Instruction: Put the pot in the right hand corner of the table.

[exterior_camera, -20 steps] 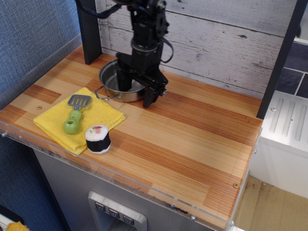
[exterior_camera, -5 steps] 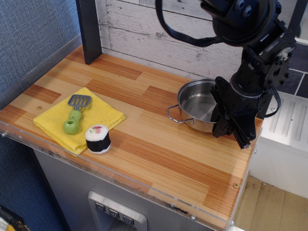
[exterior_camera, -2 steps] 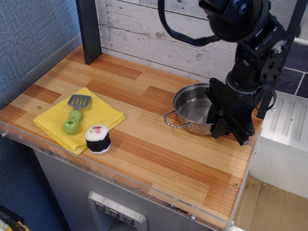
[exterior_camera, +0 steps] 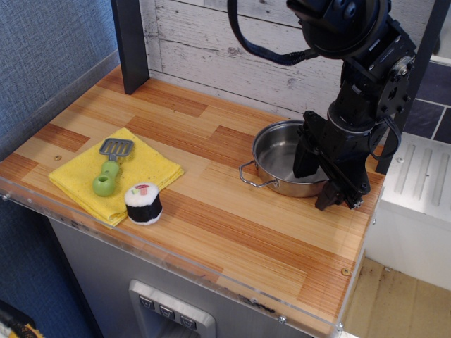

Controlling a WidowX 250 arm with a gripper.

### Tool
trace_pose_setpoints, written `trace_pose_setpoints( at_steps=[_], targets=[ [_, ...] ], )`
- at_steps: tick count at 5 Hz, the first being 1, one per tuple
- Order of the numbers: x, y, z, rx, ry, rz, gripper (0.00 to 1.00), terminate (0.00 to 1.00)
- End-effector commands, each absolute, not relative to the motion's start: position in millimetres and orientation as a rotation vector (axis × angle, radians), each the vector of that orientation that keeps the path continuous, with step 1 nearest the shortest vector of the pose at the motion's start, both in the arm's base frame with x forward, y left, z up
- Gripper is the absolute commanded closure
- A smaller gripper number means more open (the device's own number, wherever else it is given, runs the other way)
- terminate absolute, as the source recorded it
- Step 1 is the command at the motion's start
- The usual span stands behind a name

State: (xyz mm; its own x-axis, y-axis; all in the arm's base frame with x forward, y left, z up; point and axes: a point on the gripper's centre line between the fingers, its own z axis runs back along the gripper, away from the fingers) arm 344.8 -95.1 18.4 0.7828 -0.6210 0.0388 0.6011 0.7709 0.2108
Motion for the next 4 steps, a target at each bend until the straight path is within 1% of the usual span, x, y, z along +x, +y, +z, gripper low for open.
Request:
trace_pose_setpoints(
  at_steps=[1,2,3,4],
  targets=[
    [342,-82,59,0.133,-0.151,-0.639,0.0,0.0],
    [335,-77,87,0.126,-0.2,-0.639,0.0,0.0],
    [325,-73,113,0.09,-0.234,-0.64,0.0,0.0],
    [317,-68,146,-0.017,-0.278,-0.592,0.0,0.0]
  ],
)
